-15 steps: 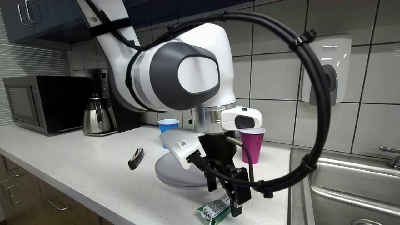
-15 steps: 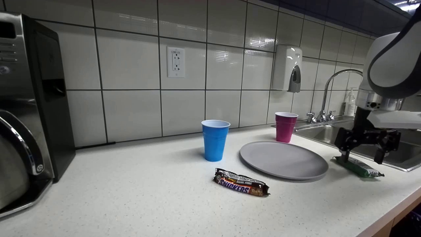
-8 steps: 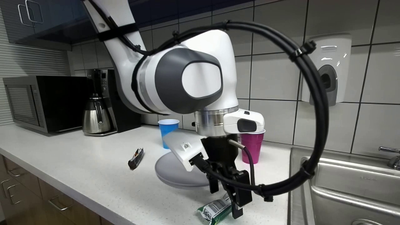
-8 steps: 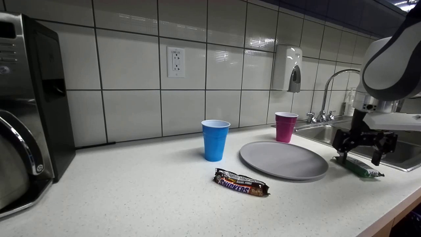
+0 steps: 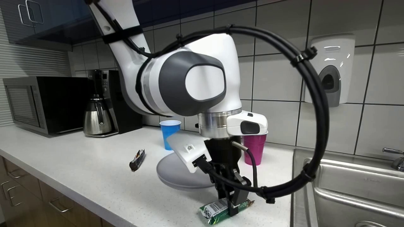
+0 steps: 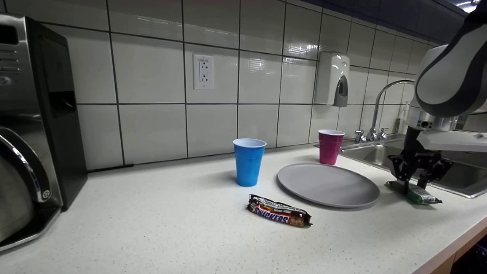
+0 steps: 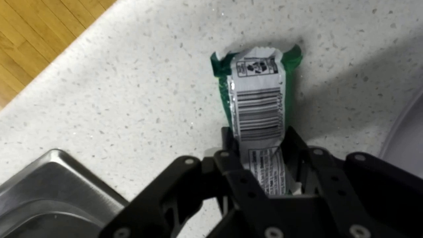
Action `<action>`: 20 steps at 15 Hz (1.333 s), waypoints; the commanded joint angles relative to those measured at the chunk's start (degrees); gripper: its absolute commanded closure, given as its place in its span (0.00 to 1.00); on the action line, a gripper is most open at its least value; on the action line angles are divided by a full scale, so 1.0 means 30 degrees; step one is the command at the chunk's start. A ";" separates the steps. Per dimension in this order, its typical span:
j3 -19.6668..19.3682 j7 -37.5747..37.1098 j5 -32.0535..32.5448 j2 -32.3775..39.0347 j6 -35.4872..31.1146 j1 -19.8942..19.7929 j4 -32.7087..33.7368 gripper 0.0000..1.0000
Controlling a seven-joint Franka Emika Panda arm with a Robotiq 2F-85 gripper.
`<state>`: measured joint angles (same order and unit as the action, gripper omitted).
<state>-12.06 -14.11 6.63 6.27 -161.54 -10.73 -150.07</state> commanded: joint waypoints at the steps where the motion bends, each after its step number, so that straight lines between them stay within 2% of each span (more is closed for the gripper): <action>1: -0.0023 0.0684 -0.0559 0.0025 -0.0102 0.0145 0.0258 0.87; 10: 0.0041 0.0598 -0.0021 -0.1136 -0.0130 0.0544 0.0840 0.88; 20: 0.1414 0.1642 -0.0616 -0.0615 0.0119 0.1696 0.2233 0.88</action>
<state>-9.32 -11.93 6.49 3.77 -162.22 -6.29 -145.38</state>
